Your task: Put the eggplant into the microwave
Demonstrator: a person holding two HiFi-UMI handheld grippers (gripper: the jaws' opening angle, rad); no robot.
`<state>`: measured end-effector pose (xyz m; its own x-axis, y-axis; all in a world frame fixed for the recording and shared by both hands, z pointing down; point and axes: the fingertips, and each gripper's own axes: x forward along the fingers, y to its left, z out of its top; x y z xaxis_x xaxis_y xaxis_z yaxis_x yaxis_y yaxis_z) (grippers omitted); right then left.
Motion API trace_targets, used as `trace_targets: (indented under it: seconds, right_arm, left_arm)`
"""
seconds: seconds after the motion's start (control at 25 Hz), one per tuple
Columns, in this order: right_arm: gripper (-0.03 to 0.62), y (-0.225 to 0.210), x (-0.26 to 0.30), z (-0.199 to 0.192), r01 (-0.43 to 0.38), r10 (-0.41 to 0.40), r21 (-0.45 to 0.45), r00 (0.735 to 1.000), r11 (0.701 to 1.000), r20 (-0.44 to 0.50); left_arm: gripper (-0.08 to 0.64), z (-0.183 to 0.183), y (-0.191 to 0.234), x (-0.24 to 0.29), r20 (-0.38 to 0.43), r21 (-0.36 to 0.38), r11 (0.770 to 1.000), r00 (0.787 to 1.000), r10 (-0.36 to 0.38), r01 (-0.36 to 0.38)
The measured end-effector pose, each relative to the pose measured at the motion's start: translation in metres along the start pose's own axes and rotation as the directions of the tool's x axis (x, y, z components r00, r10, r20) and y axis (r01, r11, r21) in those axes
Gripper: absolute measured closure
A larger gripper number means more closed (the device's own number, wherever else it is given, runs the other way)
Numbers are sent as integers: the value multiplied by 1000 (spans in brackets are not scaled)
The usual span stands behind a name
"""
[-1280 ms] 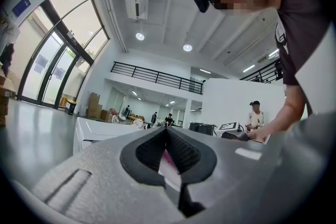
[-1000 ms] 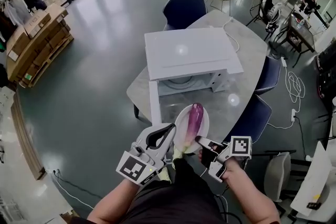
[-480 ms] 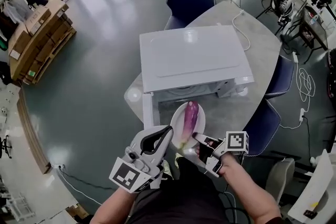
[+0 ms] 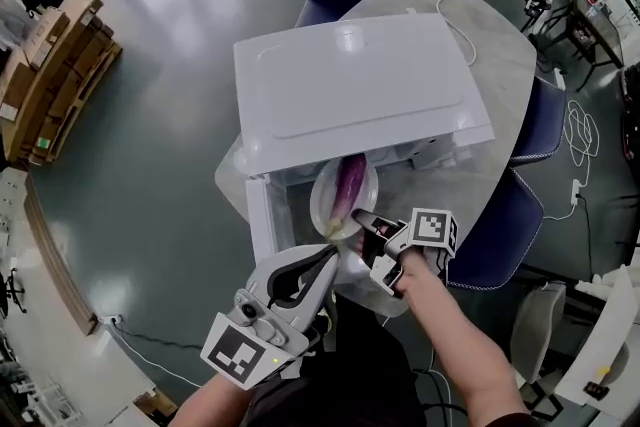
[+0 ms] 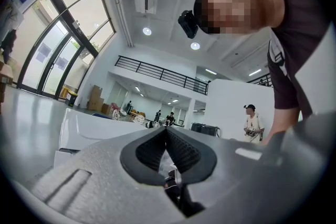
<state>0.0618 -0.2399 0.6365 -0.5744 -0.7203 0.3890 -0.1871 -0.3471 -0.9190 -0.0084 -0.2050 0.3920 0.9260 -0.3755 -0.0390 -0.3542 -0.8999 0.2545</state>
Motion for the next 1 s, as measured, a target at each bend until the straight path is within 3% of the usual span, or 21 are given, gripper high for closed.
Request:
trace_targets:
  seconds: [0.6,1.0]
  right_arm:
    - [575,-27,66,68,19,-29,75,991,997,128]
    - [575,-29,84,79,-12,-9,123,985,992,175]
  left_arm:
    - [552,1,10,6,-33,11,1000,999,-21,22]
    - [552,-5,28,35,-136,15,998,988,68,-67]
